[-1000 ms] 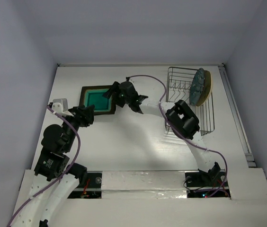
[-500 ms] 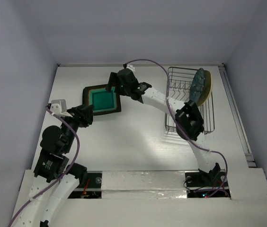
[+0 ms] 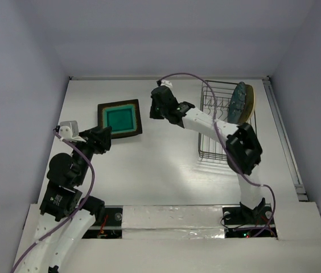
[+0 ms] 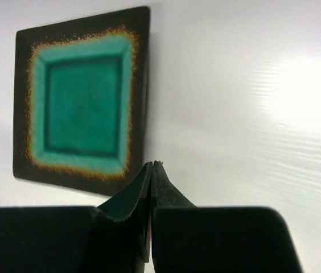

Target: Unload the plates from the dish rack

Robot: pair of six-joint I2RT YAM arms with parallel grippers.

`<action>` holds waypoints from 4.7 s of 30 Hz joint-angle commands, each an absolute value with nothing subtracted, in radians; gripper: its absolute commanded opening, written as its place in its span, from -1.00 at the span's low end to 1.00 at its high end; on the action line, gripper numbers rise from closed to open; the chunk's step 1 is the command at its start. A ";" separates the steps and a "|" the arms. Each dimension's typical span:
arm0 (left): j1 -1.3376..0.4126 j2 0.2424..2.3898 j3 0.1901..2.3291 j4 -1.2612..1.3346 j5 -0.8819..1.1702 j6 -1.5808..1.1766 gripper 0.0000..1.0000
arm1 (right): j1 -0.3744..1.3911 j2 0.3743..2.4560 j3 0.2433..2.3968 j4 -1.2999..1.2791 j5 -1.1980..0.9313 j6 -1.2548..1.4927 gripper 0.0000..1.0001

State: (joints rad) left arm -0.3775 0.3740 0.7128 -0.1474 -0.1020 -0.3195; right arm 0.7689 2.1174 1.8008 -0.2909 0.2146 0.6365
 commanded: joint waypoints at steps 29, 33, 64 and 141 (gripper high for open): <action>-0.400 0.287 0.712 -0.107 -0.095 -0.318 -0.05 | 0.241 1.509 1.549 -0.652 0.706 0.221 0.12; -0.400 0.287 0.712 -0.106 -0.095 -0.316 -0.05 | 0.210 1.566 1.539 -0.640 0.683 0.221 0.15; -0.400 0.298 0.712 -0.104 -0.095 -0.316 -0.05 | 0.293 1.499 1.761 -0.686 0.839 0.084 -1.00; -0.362 0.301 0.712 -0.106 -0.080 -0.314 -0.05 | 0.810 1.516 1.130 -0.345 0.103 0.374 0.32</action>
